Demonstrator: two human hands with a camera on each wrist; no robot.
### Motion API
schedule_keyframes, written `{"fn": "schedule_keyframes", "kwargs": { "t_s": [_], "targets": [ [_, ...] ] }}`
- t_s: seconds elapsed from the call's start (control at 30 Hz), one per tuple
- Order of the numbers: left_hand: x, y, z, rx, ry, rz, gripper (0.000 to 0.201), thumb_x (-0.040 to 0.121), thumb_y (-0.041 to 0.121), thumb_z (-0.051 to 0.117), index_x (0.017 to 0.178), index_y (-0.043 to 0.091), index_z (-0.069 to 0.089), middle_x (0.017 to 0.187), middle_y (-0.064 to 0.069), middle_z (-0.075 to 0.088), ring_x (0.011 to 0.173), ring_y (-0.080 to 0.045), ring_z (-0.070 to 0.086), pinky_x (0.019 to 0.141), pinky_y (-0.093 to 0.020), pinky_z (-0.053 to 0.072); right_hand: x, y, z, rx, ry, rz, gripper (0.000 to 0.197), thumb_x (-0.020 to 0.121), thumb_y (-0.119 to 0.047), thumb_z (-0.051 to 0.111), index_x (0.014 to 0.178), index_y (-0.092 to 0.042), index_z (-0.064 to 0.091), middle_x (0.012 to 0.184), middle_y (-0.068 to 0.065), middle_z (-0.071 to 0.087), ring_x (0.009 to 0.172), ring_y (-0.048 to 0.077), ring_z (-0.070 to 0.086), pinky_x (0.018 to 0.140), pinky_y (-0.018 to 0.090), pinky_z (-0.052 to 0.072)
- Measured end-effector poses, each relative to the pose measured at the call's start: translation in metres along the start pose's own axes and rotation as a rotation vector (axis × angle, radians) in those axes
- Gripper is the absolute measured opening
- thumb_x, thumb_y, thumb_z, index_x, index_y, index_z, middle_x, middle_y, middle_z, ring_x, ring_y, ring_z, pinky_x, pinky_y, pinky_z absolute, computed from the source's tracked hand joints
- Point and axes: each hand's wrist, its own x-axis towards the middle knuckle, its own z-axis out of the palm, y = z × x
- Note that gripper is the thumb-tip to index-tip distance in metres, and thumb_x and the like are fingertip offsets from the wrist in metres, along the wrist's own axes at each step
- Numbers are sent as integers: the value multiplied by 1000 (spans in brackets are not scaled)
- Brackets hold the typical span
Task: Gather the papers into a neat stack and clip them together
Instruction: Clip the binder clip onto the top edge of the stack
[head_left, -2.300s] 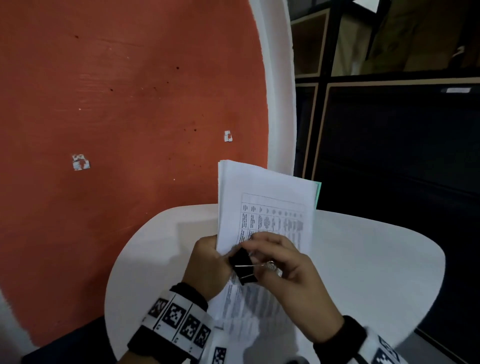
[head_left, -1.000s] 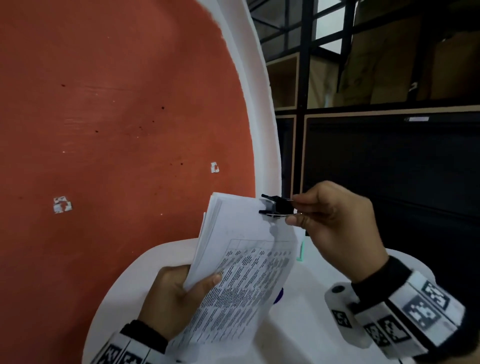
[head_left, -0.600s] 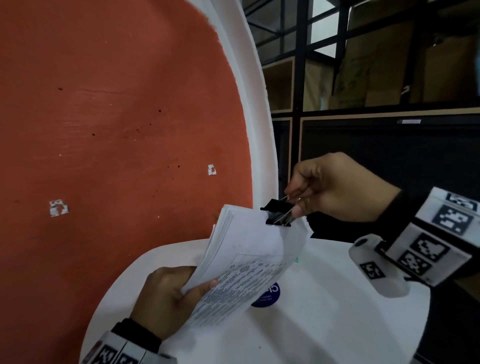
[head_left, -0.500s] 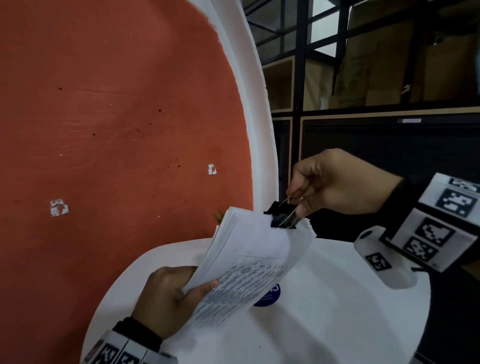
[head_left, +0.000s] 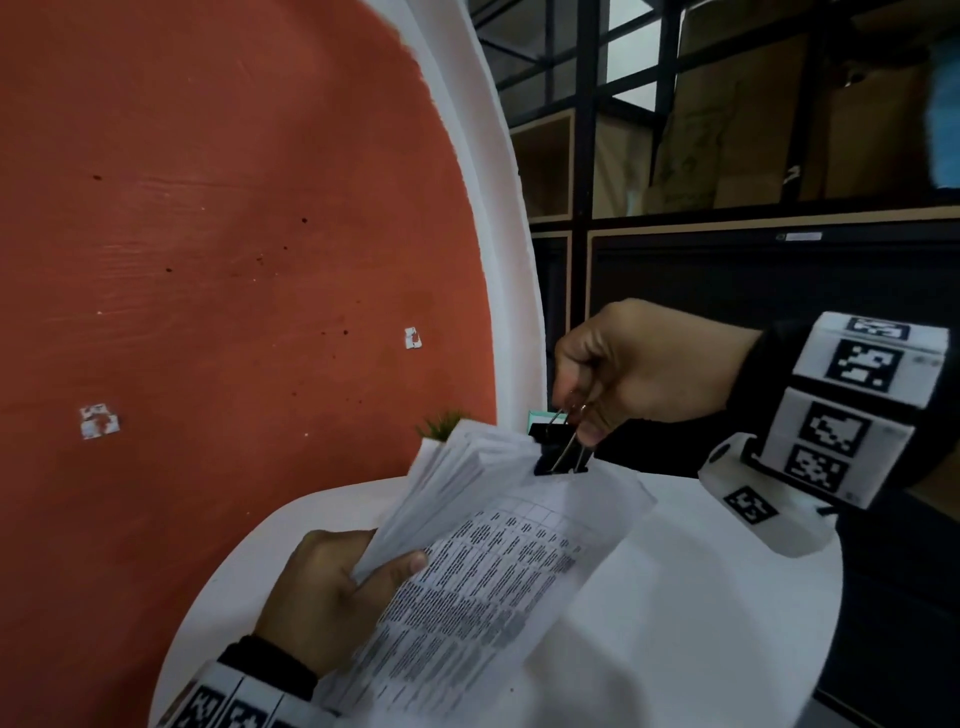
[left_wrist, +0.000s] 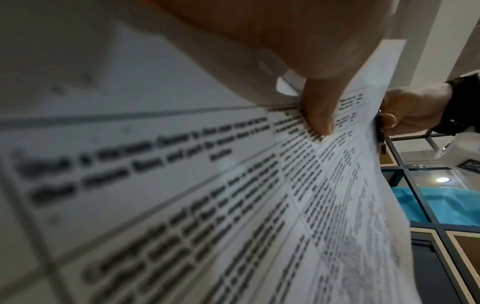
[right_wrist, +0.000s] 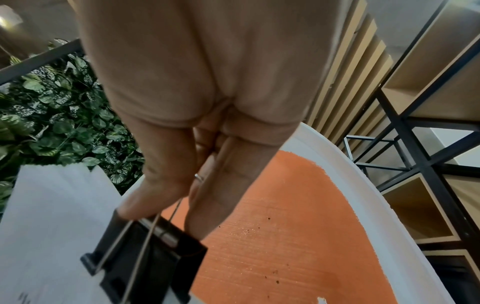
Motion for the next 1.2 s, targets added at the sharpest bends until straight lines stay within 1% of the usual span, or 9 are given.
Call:
{"fn": "schedule_keyframes", "kwargs": {
  "t_s": [0.17,0.33,0.47,0.63,0.73,0.83,1.0,1.1,1.2],
  "targets": [
    [-2,4,1,-115,52,-78,70,53,78,64,69,10,72,67,-21,68,64,-36,65,54,-43,53,2,2,5,52,55,18,27,62,-9,85,72,-25,65,72,-9,72,72,12,70,78,35,59],
    [-5,13,4,-211,68,-169,40,52,57,70,72,23,76,72,-20,71,68,-34,65,57,-42,55,1,-1,5,105,65,26,26,63,-9,85,79,-19,68,79,-2,72,78,19,72,81,41,58],
    [-8,15,10,-253,62,-254,16,65,29,85,69,17,75,73,-25,68,54,-28,60,51,-28,49,2,-3,4,52,-78,76,36,67,-15,83,98,-19,64,87,-7,66,85,15,70,82,34,57],
    [-11,20,17,-392,59,-366,17,72,6,75,55,6,72,61,-4,73,54,-6,65,51,-14,50,10,2,8,176,-143,87,49,77,-19,76,121,-22,56,102,-13,61,81,1,60,84,23,48],
    [-8,21,17,-457,91,-391,23,75,5,73,55,16,75,67,-1,75,60,-6,69,52,-14,52,13,9,10,261,-82,95,85,74,-26,78,144,-33,30,130,-10,52,113,9,57,102,31,44],
    [-5,22,13,-525,154,-400,16,76,8,71,64,19,76,75,3,77,72,-6,71,60,-15,50,12,20,7,324,79,106,100,64,-42,76,147,-36,21,145,-4,41,133,14,41,109,33,37],
    [4,28,2,-639,249,-428,10,81,8,66,82,18,70,72,12,75,78,-6,67,68,-20,43,4,54,25,541,394,215,108,51,-64,69,145,-29,30,141,-2,46,132,15,42,113,40,32],
    [8,28,0,-681,271,-436,12,82,9,65,84,21,68,71,16,74,83,-4,64,70,-19,42,-8,82,73,859,329,309,131,31,-78,75,145,-30,32,136,-4,53,126,15,49,111,40,34],
    [10,21,3,-707,289,-476,9,82,15,67,87,22,69,75,17,75,90,-8,63,73,-21,43,-21,96,134,1082,136,298,110,41,-70,80,138,-34,42,140,0,52,126,20,51,109,43,38]
  ]
}}
